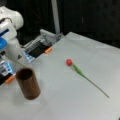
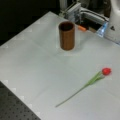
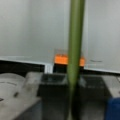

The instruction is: Flower insertion into a vase

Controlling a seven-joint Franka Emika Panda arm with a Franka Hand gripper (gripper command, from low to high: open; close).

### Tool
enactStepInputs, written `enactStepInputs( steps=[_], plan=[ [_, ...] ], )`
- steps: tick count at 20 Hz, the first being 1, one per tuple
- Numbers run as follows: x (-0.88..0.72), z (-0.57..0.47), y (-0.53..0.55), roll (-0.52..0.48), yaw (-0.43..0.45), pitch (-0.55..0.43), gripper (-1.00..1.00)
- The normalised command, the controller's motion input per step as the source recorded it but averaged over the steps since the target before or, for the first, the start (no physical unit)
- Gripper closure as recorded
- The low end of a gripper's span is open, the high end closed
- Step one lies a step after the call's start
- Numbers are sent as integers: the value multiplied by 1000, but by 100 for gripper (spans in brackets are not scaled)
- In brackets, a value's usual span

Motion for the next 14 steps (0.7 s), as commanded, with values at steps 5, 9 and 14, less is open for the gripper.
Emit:
enactStepInputs(
  steps=[5, 9, 14],
  plan=[
    [-233, -70, -26, -156, 81, 159, 100],
    [-161, -70, 4, -196, 68, 298, 100],
    [-31, -53, 8, -174, 60, 374, 100]
  ],
)
